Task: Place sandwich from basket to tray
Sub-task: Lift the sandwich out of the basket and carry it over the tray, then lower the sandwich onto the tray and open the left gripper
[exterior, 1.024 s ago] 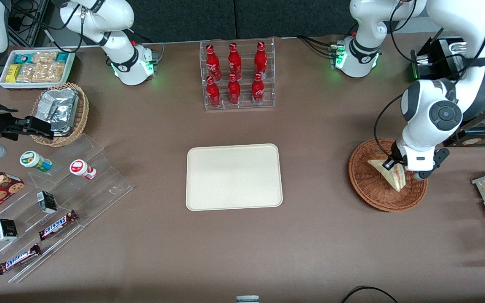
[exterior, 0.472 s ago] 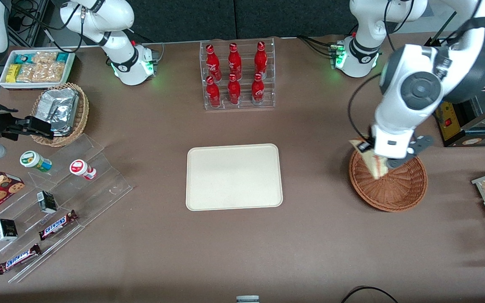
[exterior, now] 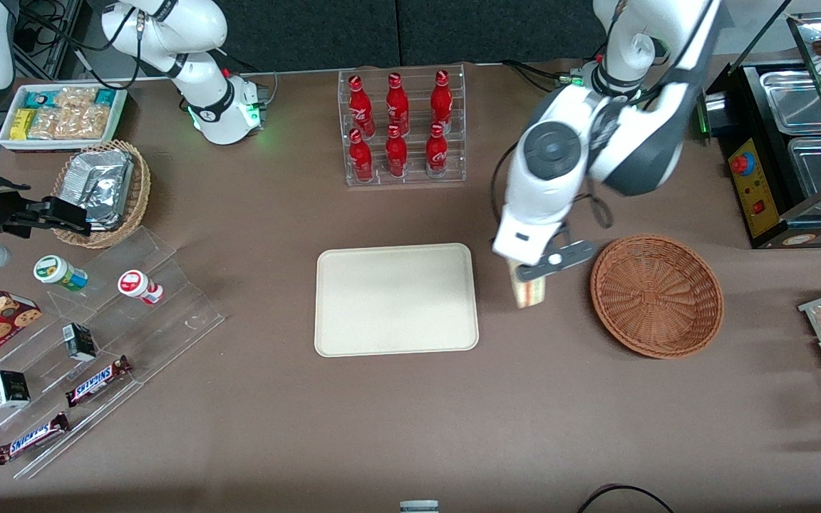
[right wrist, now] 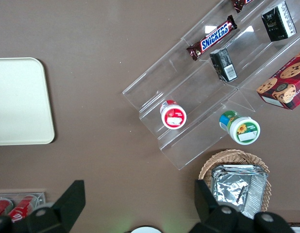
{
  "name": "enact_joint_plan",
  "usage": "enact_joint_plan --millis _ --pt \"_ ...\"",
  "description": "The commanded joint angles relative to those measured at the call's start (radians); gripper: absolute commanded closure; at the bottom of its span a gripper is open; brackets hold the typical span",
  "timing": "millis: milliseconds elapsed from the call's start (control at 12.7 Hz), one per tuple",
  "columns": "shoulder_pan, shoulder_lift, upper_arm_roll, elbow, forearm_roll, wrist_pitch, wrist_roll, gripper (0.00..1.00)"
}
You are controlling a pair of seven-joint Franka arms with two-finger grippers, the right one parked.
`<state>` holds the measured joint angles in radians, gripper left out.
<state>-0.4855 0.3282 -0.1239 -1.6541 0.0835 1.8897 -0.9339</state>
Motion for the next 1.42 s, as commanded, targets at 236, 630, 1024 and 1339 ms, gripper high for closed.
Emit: enact_joint_plan --millis 236,630,1024,1339 --pt "-0.131 0.303 0.01 0.309 -0.002 0.055 -0.005 0.96" --pt "-0.203 0.374 0.015 0.323 0.009 0.121 -0.006 0.93" --pt "-0.246 0.452 0.02 0.324 0.097 0.17 -0.113 0.93" --pt "-0.261 0.494 0.02 0.352 0.111 0.189 -0.143 0.94"
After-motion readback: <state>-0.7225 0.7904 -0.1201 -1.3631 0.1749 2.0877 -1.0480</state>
